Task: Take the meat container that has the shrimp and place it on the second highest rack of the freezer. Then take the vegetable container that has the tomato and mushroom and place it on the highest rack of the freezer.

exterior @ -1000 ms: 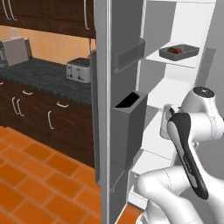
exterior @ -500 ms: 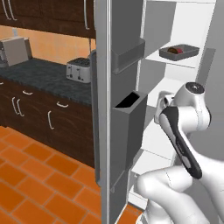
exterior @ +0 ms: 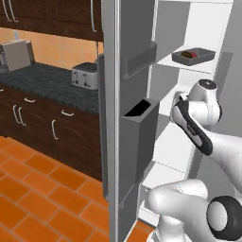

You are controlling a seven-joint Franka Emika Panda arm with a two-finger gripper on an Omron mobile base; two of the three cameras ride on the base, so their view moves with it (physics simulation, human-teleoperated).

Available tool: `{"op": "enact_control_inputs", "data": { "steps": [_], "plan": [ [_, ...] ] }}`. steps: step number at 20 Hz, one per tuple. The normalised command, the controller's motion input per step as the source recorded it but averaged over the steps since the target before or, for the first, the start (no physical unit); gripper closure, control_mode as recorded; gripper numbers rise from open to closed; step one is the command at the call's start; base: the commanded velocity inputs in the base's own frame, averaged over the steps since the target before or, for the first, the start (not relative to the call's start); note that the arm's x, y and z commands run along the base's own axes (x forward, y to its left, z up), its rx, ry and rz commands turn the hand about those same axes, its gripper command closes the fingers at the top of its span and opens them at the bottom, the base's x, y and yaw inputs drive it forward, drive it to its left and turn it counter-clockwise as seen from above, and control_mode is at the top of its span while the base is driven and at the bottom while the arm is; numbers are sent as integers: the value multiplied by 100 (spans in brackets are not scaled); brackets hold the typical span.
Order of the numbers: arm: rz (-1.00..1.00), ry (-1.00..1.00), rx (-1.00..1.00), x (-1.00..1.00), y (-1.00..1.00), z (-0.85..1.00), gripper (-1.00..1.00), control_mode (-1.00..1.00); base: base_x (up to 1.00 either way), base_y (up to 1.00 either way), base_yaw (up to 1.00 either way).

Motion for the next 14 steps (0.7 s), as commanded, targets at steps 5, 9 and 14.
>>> {"op": "enact_control_inputs", "data": {
  "steps": [5, 9, 14],
  "plan": [
    [0, 9, -1, 97, -27, 0, 100, -100, 0, 0, 0],
    [0, 7, -2, 89, -36, -11, 100, -100, 0, 0, 0],
    [0, 0, -3, 68, -38, -19, 100, -100, 0, 0, 0]
  ]
}}
